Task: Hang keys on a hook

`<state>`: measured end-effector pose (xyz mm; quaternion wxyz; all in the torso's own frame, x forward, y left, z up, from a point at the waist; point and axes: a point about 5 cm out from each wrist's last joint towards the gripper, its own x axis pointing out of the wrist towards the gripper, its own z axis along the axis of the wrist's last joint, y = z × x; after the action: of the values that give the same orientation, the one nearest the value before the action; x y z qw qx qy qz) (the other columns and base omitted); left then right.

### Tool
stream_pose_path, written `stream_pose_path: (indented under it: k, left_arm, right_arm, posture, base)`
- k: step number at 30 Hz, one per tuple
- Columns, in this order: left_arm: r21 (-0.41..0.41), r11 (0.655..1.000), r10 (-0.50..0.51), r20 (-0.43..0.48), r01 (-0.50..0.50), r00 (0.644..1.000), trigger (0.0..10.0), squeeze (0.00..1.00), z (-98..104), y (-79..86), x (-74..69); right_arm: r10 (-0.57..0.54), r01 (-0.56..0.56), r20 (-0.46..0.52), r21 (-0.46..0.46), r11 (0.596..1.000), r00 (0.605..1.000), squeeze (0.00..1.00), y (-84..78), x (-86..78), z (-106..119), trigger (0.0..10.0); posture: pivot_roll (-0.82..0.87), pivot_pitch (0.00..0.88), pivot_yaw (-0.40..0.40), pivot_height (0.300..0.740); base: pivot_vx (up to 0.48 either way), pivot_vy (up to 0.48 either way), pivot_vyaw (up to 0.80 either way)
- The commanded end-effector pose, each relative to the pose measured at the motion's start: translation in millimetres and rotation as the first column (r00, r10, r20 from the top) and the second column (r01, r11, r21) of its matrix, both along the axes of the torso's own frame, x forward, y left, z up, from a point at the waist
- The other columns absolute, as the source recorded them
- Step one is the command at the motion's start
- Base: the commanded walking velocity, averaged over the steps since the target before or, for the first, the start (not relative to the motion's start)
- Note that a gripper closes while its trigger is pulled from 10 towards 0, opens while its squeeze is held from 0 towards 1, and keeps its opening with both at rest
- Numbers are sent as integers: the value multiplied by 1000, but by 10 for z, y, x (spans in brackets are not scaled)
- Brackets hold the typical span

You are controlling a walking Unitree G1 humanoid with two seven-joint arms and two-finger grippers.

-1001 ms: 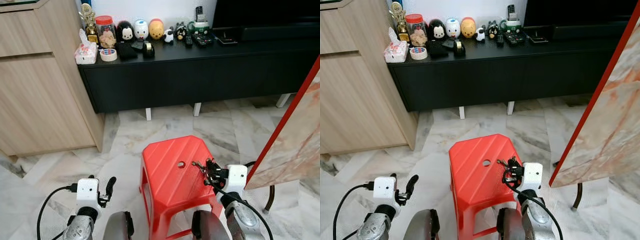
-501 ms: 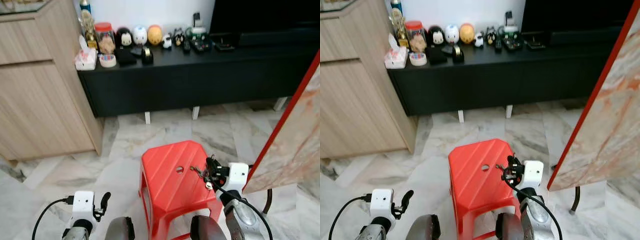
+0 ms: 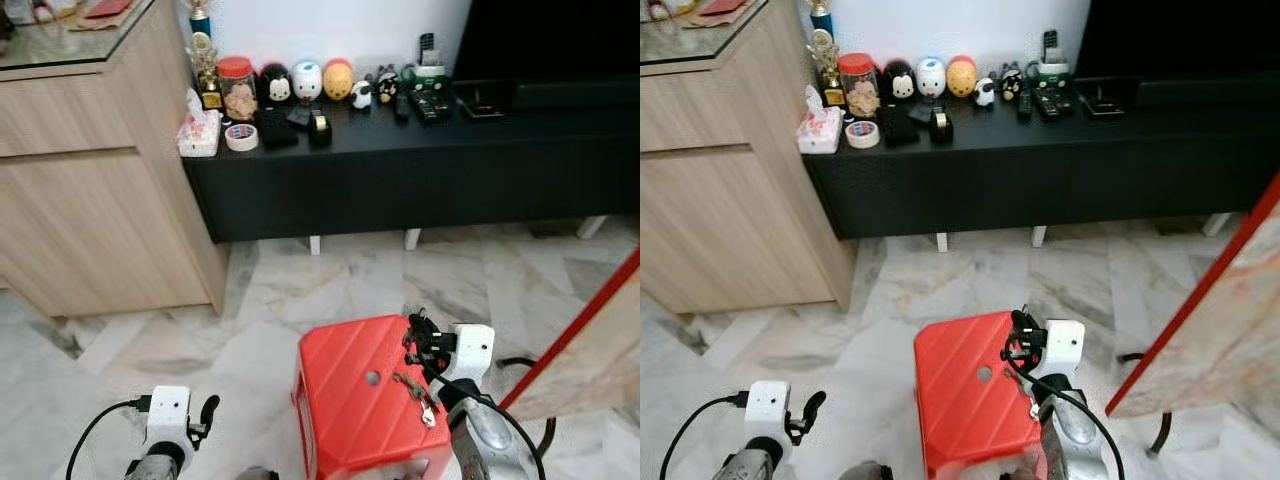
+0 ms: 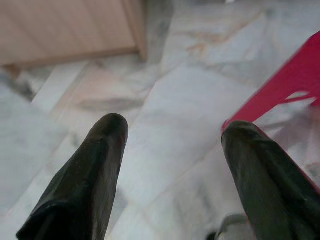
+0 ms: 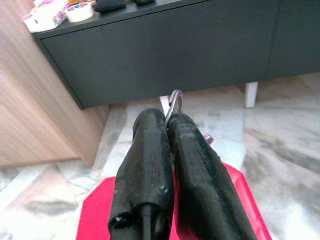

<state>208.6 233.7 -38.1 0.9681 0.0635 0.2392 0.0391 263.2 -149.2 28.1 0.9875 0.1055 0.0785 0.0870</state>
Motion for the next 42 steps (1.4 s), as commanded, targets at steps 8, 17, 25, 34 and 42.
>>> stream_pose_path:
  k: [8,17,25,34,42]
  left_arm:
    - [-7,1000,21,-144,-22,989,10000,0,-206,0,-214]
    - [-6,996,87,-211,-91,974,10000,0,-299,55,-371]
    - [-32,994,90,-230,-100,969,10000,0,-334,-1,-393]
    - [-43,994,92,-225,-105,970,10000,0,-328,-17,-366]
    - [-44,993,95,-233,-108,968,10000,0,-336,-15,-377]
  right_arm:
    - [10,-10,-23,-9,1000,1000,0,14,-42,-55,10000]
    - [-21,21,-11,-9,1000,1000,0,-23,-41,-59,10000]
    - [-56,50,-116,-55,997,992,0,-74,-71,-253,10000]
    - [-60,47,-157,-84,995,986,0,-98,-116,-373,10000]
    - [-71,53,-151,-118,992,986,0,-152,-97,-397,10000]
  posture:
    - [59,18,-17,690]
    - [52,16,-12,715]
    - [45,0,-13,725]
    - [42,0,-14,725]
    - [38,0,-14,725]
  base:
    - [0,0,0]
    - [0,0,0]
    - [-107,0,0]
    - [-336,0,0]
    - [-368,0,0]
